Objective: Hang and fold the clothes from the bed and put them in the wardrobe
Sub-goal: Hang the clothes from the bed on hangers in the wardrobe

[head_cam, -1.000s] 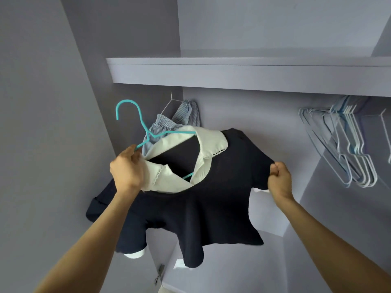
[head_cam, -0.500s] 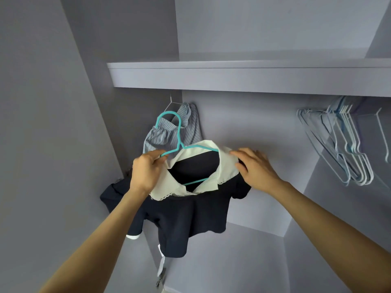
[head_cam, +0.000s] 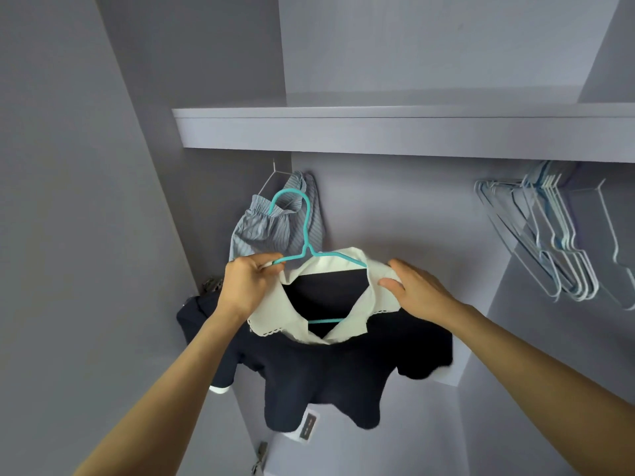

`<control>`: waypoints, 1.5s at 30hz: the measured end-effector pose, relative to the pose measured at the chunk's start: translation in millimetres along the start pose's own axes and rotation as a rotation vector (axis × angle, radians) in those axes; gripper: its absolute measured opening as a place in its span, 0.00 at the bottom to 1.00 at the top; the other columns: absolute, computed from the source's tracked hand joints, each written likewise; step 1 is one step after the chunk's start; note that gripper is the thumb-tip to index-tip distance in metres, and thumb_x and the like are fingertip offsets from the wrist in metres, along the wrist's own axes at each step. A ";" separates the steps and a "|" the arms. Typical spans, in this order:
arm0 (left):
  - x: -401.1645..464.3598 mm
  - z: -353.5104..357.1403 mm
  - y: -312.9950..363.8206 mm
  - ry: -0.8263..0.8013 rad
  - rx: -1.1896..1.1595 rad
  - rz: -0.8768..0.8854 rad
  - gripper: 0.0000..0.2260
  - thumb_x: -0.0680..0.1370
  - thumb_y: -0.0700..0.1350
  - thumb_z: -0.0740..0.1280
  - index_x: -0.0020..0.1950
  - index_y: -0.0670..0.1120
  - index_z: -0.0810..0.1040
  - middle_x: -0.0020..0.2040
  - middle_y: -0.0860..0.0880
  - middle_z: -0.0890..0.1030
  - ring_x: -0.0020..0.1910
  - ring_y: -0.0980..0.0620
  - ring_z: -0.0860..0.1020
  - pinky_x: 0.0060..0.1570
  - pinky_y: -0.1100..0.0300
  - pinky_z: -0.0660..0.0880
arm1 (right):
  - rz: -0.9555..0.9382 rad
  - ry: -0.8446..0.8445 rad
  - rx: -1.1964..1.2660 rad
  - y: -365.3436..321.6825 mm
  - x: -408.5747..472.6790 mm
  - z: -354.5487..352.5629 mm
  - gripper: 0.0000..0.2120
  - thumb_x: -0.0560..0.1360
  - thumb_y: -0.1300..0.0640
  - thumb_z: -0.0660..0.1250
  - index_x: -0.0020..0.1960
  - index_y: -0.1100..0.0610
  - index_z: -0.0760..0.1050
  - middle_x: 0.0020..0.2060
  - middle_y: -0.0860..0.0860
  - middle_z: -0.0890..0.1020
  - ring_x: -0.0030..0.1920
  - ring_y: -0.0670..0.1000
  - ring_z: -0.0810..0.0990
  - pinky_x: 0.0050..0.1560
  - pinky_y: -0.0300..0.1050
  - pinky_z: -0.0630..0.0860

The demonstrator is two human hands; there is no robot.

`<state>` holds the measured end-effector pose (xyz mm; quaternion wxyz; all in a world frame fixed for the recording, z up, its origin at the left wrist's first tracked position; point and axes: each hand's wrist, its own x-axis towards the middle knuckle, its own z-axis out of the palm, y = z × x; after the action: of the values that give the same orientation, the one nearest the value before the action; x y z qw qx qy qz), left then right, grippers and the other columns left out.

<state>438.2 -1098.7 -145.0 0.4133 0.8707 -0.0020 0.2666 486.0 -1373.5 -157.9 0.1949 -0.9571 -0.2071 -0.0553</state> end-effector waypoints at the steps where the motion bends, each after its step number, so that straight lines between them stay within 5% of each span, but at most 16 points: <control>1: 1.8 -0.6 -0.1 -0.013 -0.026 -0.002 0.09 0.75 0.36 0.69 0.54 0.41 0.83 0.47 0.49 0.83 0.31 0.69 0.74 0.36 0.79 0.66 | 0.002 0.061 -0.070 -0.5 -2.8 -0.1 0.09 0.81 0.51 0.56 0.48 0.56 0.65 0.40 0.49 0.71 0.40 0.54 0.71 0.38 0.45 0.63; 5: 20.6 -18.5 -8.0 -0.098 -0.141 -0.034 0.06 0.76 0.42 0.68 0.49 0.50 0.83 0.44 0.65 0.81 0.39 0.73 0.74 0.48 0.70 0.70 | -0.028 0.183 -0.240 6.2 -13.5 -5.7 0.12 0.81 0.53 0.56 0.57 0.61 0.69 0.51 0.53 0.75 0.46 0.59 0.77 0.40 0.45 0.63; 9: 30.3 -29.9 -14.2 -0.118 -0.118 -0.100 0.10 0.80 0.47 0.63 0.58 0.49 0.80 0.56 0.52 0.81 0.56 0.58 0.76 0.57 0.65 0.71 | -0.047 0.275 -0.176 10.5 -19.5 -4.1 0.11 0.79 0.56 0.60 0.54 0.64 0.72 0.48 0.56 0.78 0.42 0.61 0.78 0.39 0.46 0.64; 11: 21.7 -21.0 -16.0 -0.221 -0.050 -0.041 0.15 0.80 0.48 0.62 0.65 0.48 0.76 0.61 0.55 0.78 0.62 0.59 0.72 0.63 0.66 0.66 | 0.002 0.282 -0.151 10.0 -19.8 -2.5 0.11 0.79 0.55 0.60 0.54 0.63 0.71 0.46 0.55 0.77 0.43 0.61 0.78 0.39 0.46 0.64; 14: 4.2 -5.2 -14.3 -0.286 0.028 0.031 0.18 0.78 0.57 0.62 0.64 0.49 0.74 0.55 0.56 0.77 0.58 0.55 0.75 0.55 0.63 0.69 | 0.042 0.291 -0.082 8.7 -21.0 -0.6 0.13 0.80 0.54 0.59 0.55 0.64 0.70 0.45 0.55 0.77 0.43 0.60 0.78 0.39 0.45 0.63; 17: 3.7 2.9 -14.0 -0.150 0.278 0.290 0.24 0.76 0.62 0.56 0.62 0.49 0.76 0.59 0.53 0.76 0.58 0.51 0.73 0.59 0.50 0.67 | 0.023 0.254 -0.024 3.7 -21.9 2.2 0.14 0.80 0.52 0.59 0.57 0.62 0.69 0.46 0.53 0.77 0.45 0.58 0.77 0.41 0.44 0.63; 19: 7.0 6.5 -11.6 -0.114 0.383 0.419 0.23 0.78 0.61 0.53 0.53 0.47 0.80 0.51 0.51 0.79 0.52 0.48 0.74 0.54 0.48 0.71 | 0.012 0.256 0.010 0.7 -24.3 4.2 0.14 0.80 0.52 0.59 0.58 0.61 0.69 0.46 0.50 0.75 0.44 0.55 0.76 0.42 0.43 0.63; 22: 8.7 12.9 -6.7 -0.181 0.371 0.305 0.17 0.80 0.54 0.57 0.49 0.45 0.80 0.44 0.50 0.80 0.47 0.45 0.77 0.44 0.53 0.73 | -0.003 0.254 0.049 1.6 -31.0 5.4 0.14 0.79 0.49 0.59 0.57 0.59 0.69 0.44 0.46 0.73 0.39 0.49 0.73 0.41 0.41 0.64; 26: 10.7 19.1 -13.9 -0.090 0.275 0.177 0.09 0.80 0.44 0.62 0.53 0.42 0.80 0.48 0.44 0.82 0.50 0.41 0.76 0.47 0.51 0.72 | -0.089 0.149 0.072 15.6 -39.9 4.7 0.17 0.78 0.46 0.55 0.57 0.57 0.73 0.47 0.46 0.76 0.46 0.47 0.75 0.47 0.42 0.71; 30: 13.2 19.4 -17.4 -0.018 0.265 0.123 0.10 0.80 0.44 0.63 0.52 0.40 0.81 0.46 0.42 0.82 0.50 0.39 0.75 0.48 0.49 0.71 | -0.030 0.167 -0.004 42.6 -44.8 10.0 0.09 0.77 0.58 0.65 0.52 0.64 0.76 0.43 0.49 0.73 0.45 0.53 0.75 0.46 0.46 0.72; 37: 14.9 25.6 -20.2 -0.011 0.247 0.039 0.11 0.80 0.46 0.63 0.55 0.42 0.81 0.50 0.43 0.74 0.56 0.42 0.67 0.58 0.42 0.68 | 0.082 0.185 -0.112 44.6 -51.4 13.3 0.11 0.77 0.54 0.65 0.54 0.62 0.75 0.45 0.54 0.80 0.46 0.55 0.78 0.43 0.43 0.70; 40: 13.3 27.6 -15.6 0.009 0.283 -0.016 0.12 0.81 0.48 0.61 0.56 0.44 0.80 0.53 0.42 0.71 0.59 0.42 0.64 0.61 0.42 0.65 | 0.053 0.284 -0.196 46.1 -60.0 12.5 0.08 0.75 0.56 0.68 0.46 0.63 0.76 0.38 0.55 0.79 0.38 0.58 0.79 0.35 0.42 0.66; 45: 12.3 33.0 -18.5 0.022 0.216 0.037 0.11 0.80 0.45 0.63 0.54 0.41 0.81 0.50 0.43 0.68 0.56 0.41 0.64 0.62 0.47 0.66 | -0.084 0.236 -0.131 31.3 -63.0 3.0 0.10 0.76 0.55 0.67 0.42 0.60 0.73 0.37 0.47 0.72 0.32 0.51 0.71 0.31 0.41 0.63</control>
<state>468.2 -1107.7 -169.6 0.3120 0.9071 0.0154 0.2823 441.9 -1422.2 -183.4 0.1525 -0.9451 -0.2188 -0.1890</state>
